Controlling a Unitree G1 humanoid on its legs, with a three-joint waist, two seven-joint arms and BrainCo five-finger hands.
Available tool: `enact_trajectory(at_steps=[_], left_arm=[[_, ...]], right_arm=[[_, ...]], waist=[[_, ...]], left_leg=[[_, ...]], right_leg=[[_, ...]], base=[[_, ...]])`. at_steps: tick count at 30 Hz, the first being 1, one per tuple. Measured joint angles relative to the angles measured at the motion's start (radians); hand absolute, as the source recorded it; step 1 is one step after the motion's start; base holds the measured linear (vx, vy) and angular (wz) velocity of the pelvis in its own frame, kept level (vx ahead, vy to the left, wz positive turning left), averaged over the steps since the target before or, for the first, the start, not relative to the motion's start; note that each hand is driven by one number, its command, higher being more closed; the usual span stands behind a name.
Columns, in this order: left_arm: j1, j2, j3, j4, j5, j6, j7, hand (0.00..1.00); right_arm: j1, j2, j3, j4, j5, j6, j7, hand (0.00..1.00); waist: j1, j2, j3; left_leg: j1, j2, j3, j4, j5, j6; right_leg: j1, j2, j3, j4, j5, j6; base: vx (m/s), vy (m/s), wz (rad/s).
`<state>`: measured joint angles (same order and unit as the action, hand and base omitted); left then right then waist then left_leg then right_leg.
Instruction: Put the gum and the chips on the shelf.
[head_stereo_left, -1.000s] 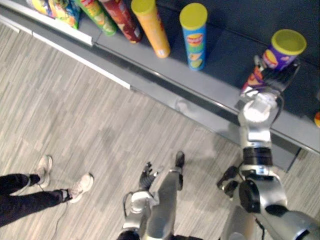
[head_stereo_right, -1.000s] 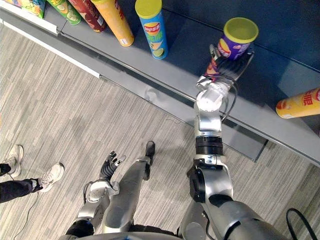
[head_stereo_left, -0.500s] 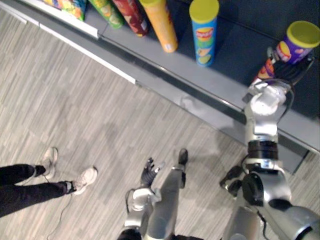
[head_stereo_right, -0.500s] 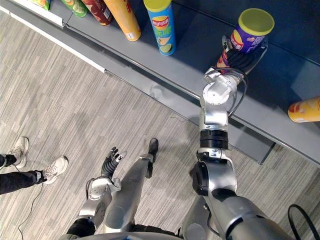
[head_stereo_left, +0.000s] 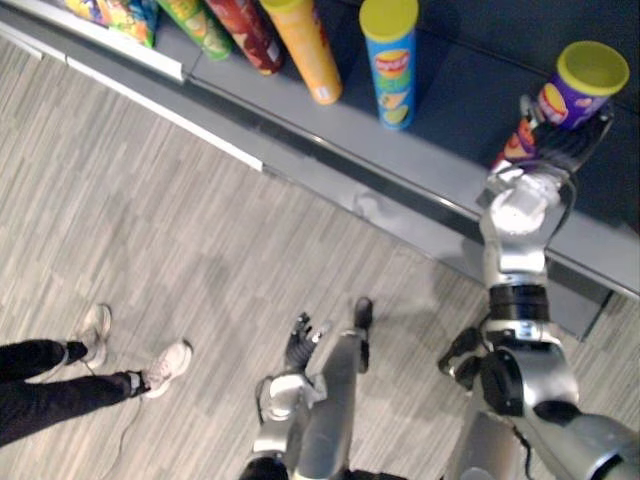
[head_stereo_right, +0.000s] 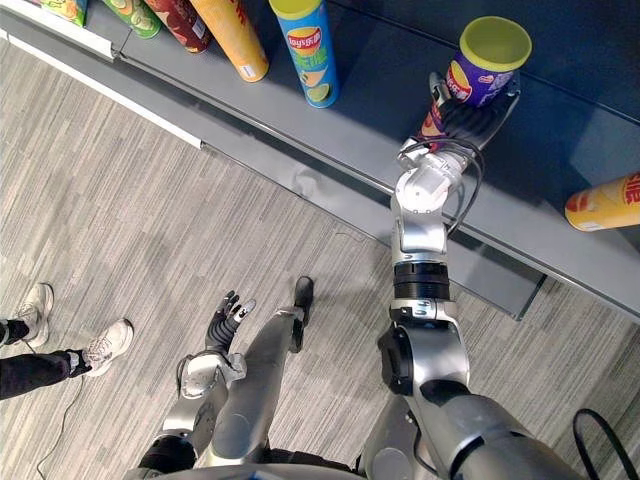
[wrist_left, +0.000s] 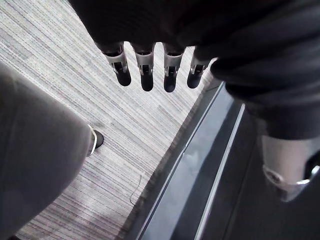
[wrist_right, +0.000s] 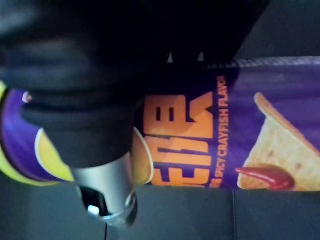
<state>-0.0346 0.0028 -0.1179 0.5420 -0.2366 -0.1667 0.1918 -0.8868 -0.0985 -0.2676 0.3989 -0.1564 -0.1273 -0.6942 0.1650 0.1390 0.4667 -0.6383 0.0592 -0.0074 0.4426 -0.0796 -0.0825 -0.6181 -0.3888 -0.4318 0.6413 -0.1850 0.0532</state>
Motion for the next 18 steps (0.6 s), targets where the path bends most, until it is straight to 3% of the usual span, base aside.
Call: enact_trajectory(at_steps=[12,18], left_arm=[[0.006,-0.001,0.007,-0.02,-0.034,0.0,-0.001,0.0],[0.033,-0.001,0.008,-0.02,-0.034,0.001,-0.001,0.0]], right_arm=[[0.096,0.073,0.022,0.002,0.009,0.014,0.029,0.0],[0.125,0.098,0.044,0.002,0.011,0.013,0.032,0.0]], waist=[[-0.005,-0.006,-0.003],[-0.023,-0.009,-0.004]], left_leg=[[-0.003,0.028,0.031,0.033,-0.011,0.002],[0.002,0.053,0.064,0.049,-0.013,0.003]], right_leg=[[-0.002,0.012,0.01,0.014,-0.003,-0.005],[-0.002,0.023,0.02,0.017,-0.003,-0.006]], base=[[0.02,-0.034,-0.05],[0.01,-0.034,-0.06]])
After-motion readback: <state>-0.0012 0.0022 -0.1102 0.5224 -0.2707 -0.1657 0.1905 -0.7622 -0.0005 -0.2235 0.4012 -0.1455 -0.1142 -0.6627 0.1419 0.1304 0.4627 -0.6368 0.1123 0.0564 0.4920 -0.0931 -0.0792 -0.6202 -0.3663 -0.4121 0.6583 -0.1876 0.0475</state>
